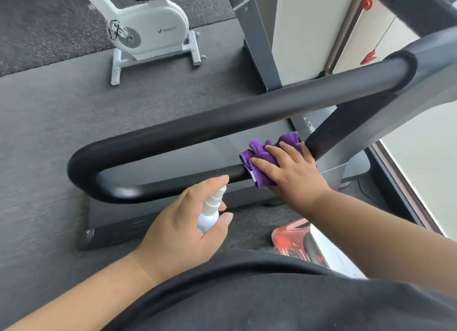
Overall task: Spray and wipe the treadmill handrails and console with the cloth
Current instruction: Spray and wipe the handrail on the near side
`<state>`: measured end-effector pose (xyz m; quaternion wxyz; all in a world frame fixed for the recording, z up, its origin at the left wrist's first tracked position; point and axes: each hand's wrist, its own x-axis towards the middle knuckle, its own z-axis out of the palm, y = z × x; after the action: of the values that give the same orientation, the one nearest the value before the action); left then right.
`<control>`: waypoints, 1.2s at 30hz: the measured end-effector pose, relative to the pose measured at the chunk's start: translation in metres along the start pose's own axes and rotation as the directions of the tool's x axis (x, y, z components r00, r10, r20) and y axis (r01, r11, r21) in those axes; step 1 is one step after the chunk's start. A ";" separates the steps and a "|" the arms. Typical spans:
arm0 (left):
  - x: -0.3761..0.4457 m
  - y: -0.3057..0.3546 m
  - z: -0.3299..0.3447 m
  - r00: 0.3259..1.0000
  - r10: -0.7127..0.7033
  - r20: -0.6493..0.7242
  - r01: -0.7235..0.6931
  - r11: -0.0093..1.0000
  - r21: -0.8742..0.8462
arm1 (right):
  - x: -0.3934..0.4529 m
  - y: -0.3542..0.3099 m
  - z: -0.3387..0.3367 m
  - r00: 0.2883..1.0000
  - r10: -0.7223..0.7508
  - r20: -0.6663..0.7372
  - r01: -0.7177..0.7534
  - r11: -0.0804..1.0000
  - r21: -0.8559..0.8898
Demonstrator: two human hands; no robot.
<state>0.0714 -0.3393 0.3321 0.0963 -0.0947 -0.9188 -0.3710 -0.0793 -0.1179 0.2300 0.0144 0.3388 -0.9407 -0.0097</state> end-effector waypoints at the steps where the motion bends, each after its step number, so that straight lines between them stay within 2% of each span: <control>1: -0.005 0.000 -0.003 1.000 -0.021 -0.010 0.021 1.000 0.011 | 0.000 -0.002 -0.001 1.000 -0.006 -0.017 0.007 0.999 0.032; 4: -0.020 -0.003 -0.014 0.993 -0.104 -0.056 0.105 0.994 0.023 | 0.009 -0.013 -0.009 1.000 -0.022 0.004 0.021 0.997 0.073; 10: -0.041 -0.011 -0.035 0.977 -0.177 -0.117 0.184 0.982 0.046 | 0.046 -0.082 -0.023 0.978 -0.205 0.026 0.201 0.974 0.104; 14: -0.051 -0.022 -0.050 0.977 -0.176 -0.119 0.184 0.981 0.062 | 0.066 -0.155 -0.035 0.969 -0.247 0.030 0.234 0.947 0.222; 18: -0.059 -0.036 -0.064 0.977 -0.178 -0.117 0.186 0.981 0.057 | 0.084 -0.210 -0.046 0.962 -0.271 -0.008 0.249 0.869 0.427; 20: -0.059 -0.041 -0.070 0.978 -0.178 -0.113 0.185 0.981 0.063 | 0.089 -0.224 -0.046 0.950 -0.312 -0.001 0.282 0.860 0.426; 29: -0.037 -0.051 -0.059 0.983 -0.172 -0.059 0.173 0.985 0.013 | 0.082 -0.194 -0.025 0.950 -0.310 0.021 0.305 0.944 0.126; 33: -0.029 -0.045 -0.047 0.979 -0.199 -0.037 0.199 0.980 0.005 | 0.060 -0.136 -0.015 0.972 -0.209 -0.107 0.224 0.964 0.145; 36: -0.026 -0.043 -0.035 0.981 -0.190 -0.027 0.190 0.982 0.015 | 0.044 -0.086 -0.006 0.980 -0.130 -0.152 0.153 0.977 0.151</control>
<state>0.0894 -0.3971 0.3220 0.0732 -0.0010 -0.9255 -0.3717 -0.0582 -0.2118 0.2347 0.0529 0.4049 -0.9084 0.0898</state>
